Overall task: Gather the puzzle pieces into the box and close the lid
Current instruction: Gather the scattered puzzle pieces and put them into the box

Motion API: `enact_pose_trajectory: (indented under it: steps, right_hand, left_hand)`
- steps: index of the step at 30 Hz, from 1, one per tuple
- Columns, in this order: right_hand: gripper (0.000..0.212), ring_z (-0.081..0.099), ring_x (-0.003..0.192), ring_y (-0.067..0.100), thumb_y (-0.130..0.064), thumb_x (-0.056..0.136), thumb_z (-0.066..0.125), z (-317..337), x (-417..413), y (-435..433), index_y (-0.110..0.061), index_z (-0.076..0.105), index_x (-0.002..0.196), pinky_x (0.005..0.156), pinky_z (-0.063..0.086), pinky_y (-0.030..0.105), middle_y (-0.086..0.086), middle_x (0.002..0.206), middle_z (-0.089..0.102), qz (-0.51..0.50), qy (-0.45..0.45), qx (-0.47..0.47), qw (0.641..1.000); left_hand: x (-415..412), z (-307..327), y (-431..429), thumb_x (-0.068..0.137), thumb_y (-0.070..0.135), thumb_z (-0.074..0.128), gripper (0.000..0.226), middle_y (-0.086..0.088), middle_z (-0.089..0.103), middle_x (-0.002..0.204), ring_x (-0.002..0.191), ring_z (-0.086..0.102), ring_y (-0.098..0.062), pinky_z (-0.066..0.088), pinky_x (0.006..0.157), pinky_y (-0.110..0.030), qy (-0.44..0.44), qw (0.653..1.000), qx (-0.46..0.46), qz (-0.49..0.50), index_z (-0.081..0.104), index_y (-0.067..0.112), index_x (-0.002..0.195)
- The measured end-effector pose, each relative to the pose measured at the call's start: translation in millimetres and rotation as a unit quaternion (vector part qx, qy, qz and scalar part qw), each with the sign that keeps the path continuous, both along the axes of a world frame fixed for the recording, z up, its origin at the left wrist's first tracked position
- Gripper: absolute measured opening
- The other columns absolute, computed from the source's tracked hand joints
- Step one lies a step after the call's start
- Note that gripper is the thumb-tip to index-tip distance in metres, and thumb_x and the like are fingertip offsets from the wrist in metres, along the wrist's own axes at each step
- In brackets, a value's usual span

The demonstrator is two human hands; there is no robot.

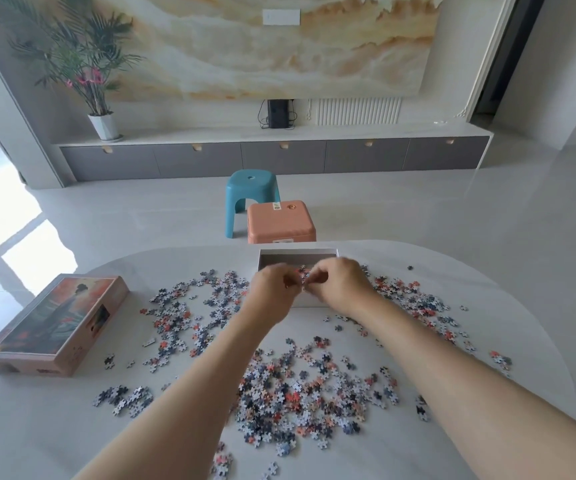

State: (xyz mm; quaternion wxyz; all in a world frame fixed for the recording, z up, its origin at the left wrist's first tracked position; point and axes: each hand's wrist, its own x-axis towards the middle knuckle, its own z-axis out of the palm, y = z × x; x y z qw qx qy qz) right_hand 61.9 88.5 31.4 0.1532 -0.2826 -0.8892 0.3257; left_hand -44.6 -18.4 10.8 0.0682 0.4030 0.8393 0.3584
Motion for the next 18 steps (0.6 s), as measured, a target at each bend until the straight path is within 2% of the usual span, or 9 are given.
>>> enact_pose_trajectory:
  steps: [2, 5, 7, 10, 12, 14, 16, 18]
  right_hand:
    - [0.005, 0.063, 0.077, 0.01, -0.025, 0.085, 0.072, 5, -12, 10, -0.021, 0.075, 0.083, 0.067, 0.048, 0.023, -0.007, 0.08, 0.07, 0.0, 0.019, 0.047, 0.999]
    - [0.015, 0.061, 0.09, 0.023, -0.024, 0.092, 0.064, -1, -22, 21, -0.017, 0.073, 0.102, 0.077, 0.049, 0.031, 0.005, 0.096, 0.067, 0.025, -0.063, 0.12, 0.99]
    - [0.024, 0.059, 0.101, 0.026, -0.022, 0.094, 0.06, -8, -21, 22, -0.016, 0.07, 0.115, 0.086, 0.048, 0.035, 0.008, 0.108, 0.062, 0.021, -0.074, 0.126, 0.989]
    - [0.027, 0.061, 0.097, 0.023, -0.023, 0.097, 0.051, -15, -7, 4, -0.022, 0.069, 0.117, 0.084, 0.052, 0.036, 0.004, 0.112, 0.061, 0.041, -0.036, 0.152, 0.987]
    - [0.031, 0.058, 0.102, 0.019, -0.029, 0.098, 0.049, -21, 7, -18, -0.027, 0.064, 0.125, 0.086, 0.052, 0.038, 0.0, 0.119, 0.059, 0.092, -0.061, 0.176, 0.978]
    - [0.046, 0.044, 0.126, 0.021, -0.038, 0.096, 0.046, -32, 22, -46, -0.027, 0.047, 0.142, 0.106, 0.04, 0.045, 0.0, 0.137, 0.049, 0.155, -0.118, 0.167, 0.967]
    - [0.069, 0.01, 0.149, 0.025, -0.048, 0.094, 0.041, -46, 33, -70, -0.026, 0.017, 0.155, 0.12, 0.013, 0.052, 0.004, 0.161, 0.016, 0.208, -0.201, 0.156, 0.944]
    - [0.084, -0.022, 0.148, 0.022, -0.059, 0.091, 0.034, -65, 37, -85, -0.025, -0.01, 0.155, 0.12, -0.005, 0.053, 0.003, 0.162, -0.02, 0.239, -0.261, 0.167, 0.92]
  left_hand:
    - [-10, 5, 11, 0.086, 0.013, 0.064, 0.007, 0.005, 0.066, 0.079, 0.075, 0.059, -0.013, 0.045, 0.068, -0.021, 0.012, 0.999, 0.03, 0.012, 0.07, 0.016, 0.084]
    - [-19, -1, 14, 0.092, 0.018, 0.057, 0.015, -0.001, 0.068, 0.084, 0.079, 0.059, -0.02, 0.041, 0.065, -0.025, 0.047, 0.999, -0.017, -0.018, 0.072, 0.014, 0.09]
    - [-19, -6, 5, 0.093, 0.017, 0.055, 0.019, -0.001, 0.069, 0.095, 0.087, 0.06, -0.018, 0.043, 0.074, -0.024, 0.074, 0.997, 0.001, -0.035, 0.073, 0.016, 0.1]
    - [-9, -13, -22, 0.094, 0.015, 0.054, 0.021, 0.001, 0.067, 0.105, 0.093, 0.061, -0.015, 0.049, 0.087, -0.028, 0.1, 0.993, 0.04, -0.045, 0.072, 0.017, 0.105]
    - [0, -21, -48, 0.094, 0.018, 0.053, 0.022, 0.005, 0.063, 0.116, 0.104, 0.057, -0.011, 0.047, 0.098, -0.03, 0.106, 0.993, 0.013, -0.05, 0.068, 0.021, 0.11]
    - [9, -34, -77, 0.094, 0.027, 0.051, 0.028, 0.009, 0.054, 0.13, 0.12, 0.048, -0.01, 0.038, 0.108, -0.036, 0.12, 0.987, -0.064, -0.084, 0.061, 0.028, 0.12]
    - [17, -46, -104, 0.093, 0.039, 0.045, 0.042, 0.011, 0.037, 0.148, 0.138, 0.028, -0.012, 0.02, 0.119, -0.043, 0.136, 0.971, -0.156, -0.119, 0.046, 0.036, 0.135]
    - [21, -58, -126, 0.094, 0.048, 0.038, 0.053, 0.011, 0.016, 0.157, 0.146, 0.006, -0.012, 0.0, 0.119, -0.038, 0.152, 0.96, -0.196, -0.129, 0.027, 0.042, 0.146]
